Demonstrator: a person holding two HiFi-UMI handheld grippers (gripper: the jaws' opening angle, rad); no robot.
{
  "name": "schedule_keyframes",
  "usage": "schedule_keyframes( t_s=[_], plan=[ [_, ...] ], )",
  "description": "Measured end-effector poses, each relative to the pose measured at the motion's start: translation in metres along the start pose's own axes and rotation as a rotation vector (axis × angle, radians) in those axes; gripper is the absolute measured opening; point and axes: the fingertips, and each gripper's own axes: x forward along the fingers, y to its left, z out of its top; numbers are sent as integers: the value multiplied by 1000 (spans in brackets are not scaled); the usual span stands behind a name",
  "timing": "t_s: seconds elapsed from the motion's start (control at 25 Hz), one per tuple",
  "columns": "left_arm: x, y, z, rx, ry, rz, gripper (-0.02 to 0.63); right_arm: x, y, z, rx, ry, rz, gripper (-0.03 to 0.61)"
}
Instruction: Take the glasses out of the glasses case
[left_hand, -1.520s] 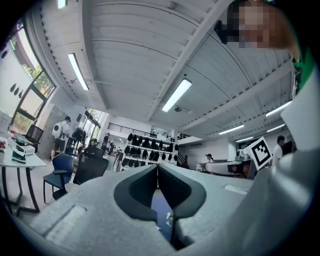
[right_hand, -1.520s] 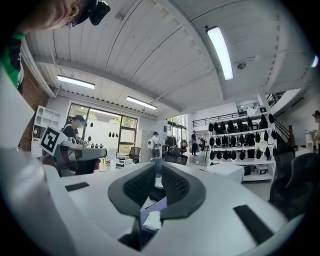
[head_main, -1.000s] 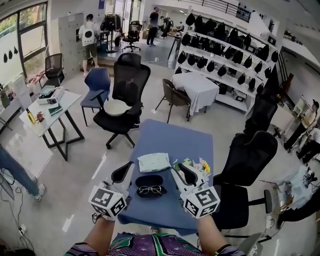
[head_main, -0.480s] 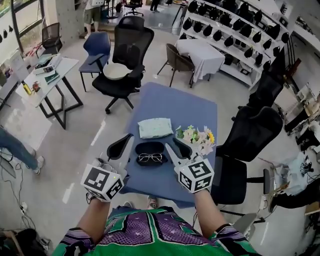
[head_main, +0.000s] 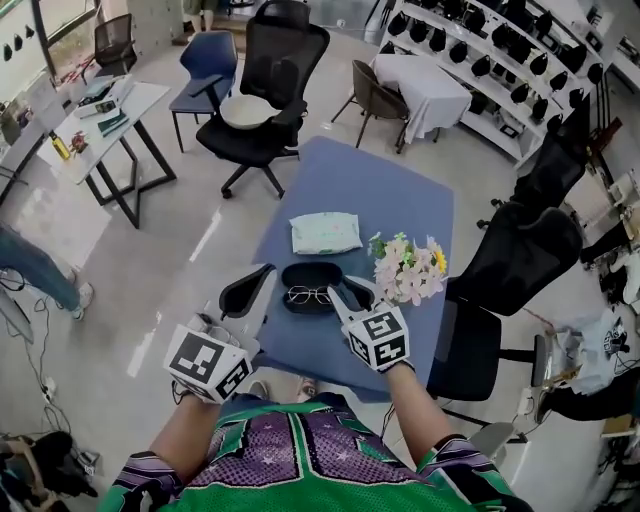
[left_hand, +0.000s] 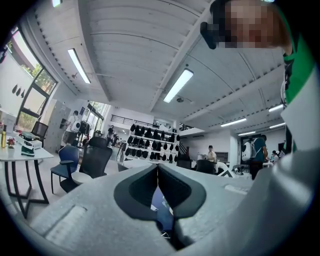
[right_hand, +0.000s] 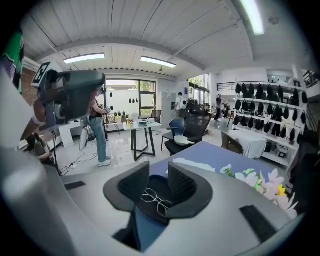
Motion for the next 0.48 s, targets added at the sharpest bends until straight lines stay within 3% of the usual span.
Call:
schedule_keyframes(
  t_s=[0.48],
  plan=[
    [-6, 13, -14, 14, 46, 28, 17, 58, 4, -81, 4, 152, 45, 104]
  ],
)
